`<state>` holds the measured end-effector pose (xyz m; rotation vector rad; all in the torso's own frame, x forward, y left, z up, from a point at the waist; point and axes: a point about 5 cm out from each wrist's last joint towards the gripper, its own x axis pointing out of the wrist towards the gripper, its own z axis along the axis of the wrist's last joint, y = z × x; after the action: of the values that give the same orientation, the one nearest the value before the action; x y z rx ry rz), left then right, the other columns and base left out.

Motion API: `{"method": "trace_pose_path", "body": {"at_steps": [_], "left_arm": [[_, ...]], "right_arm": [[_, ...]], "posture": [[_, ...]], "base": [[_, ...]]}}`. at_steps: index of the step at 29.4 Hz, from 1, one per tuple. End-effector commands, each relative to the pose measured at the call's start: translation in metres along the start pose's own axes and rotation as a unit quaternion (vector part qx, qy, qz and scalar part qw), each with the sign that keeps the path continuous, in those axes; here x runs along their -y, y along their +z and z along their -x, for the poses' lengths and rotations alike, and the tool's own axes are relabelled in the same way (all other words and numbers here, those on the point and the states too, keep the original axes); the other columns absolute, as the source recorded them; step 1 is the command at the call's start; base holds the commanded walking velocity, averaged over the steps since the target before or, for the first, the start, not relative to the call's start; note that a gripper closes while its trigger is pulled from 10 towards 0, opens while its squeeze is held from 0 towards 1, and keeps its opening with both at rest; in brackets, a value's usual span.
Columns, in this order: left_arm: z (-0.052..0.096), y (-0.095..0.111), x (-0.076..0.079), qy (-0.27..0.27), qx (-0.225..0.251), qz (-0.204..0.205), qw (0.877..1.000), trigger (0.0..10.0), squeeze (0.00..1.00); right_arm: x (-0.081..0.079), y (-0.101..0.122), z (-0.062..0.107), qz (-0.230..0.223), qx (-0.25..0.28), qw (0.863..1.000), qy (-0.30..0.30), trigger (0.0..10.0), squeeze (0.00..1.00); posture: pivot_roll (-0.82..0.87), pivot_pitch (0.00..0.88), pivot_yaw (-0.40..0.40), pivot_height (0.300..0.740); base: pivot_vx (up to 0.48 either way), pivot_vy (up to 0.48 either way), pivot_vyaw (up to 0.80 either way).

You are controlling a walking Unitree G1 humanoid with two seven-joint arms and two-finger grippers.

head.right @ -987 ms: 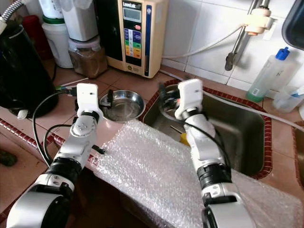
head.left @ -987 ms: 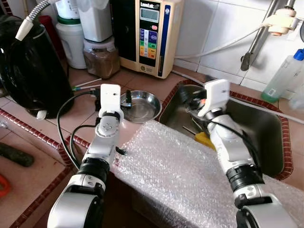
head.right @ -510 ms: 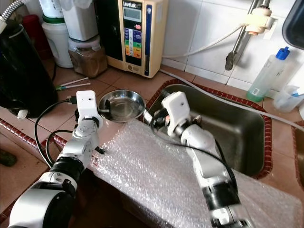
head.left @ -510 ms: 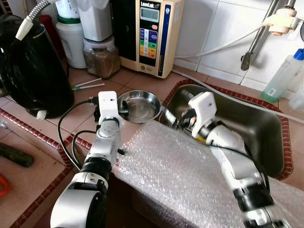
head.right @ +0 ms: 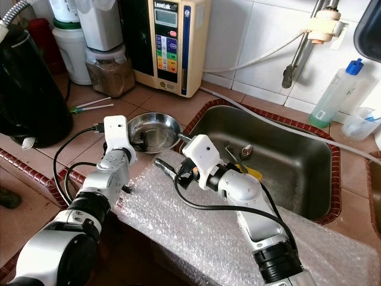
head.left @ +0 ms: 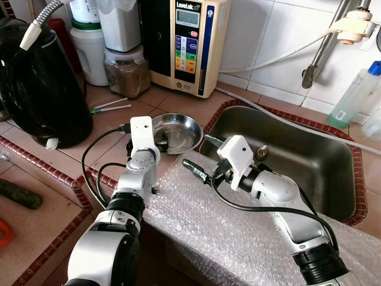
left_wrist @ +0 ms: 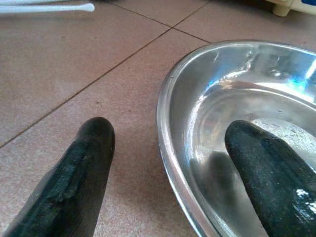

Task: Kitchen organization

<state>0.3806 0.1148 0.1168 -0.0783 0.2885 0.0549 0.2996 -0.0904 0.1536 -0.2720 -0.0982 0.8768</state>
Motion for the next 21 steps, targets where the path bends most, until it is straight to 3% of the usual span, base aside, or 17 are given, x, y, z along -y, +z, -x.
{"method": "trace_pose_path", "body": {"at_steps": [1, 21], "left_arm": [[-0.001, -0.002, 0.005, -0.013, -0.019, 0.003, 1.0, 0.0, 0.0], [-0.002, -0.004, -0.016, 0.044, -0.047, 0.04, 0.997, 0.0, 0.0]], "right_arm": [[0.003, 0.006, -0.001, 0.012, 0.004, 1.0, 0.0, 10.0, 0.0], [0.006, 0.006, -0.002, 0.02, -0.003, 1.0, -0.01, 10.0, 0.0]], "posture": [[0.05, 0.0, 0.0, 0.74], [0.05, 0.0, -0.007, 0.74]], "base": [[0.0, 0.0, 0.0], [0.0, 0.0, 0.0]]}}
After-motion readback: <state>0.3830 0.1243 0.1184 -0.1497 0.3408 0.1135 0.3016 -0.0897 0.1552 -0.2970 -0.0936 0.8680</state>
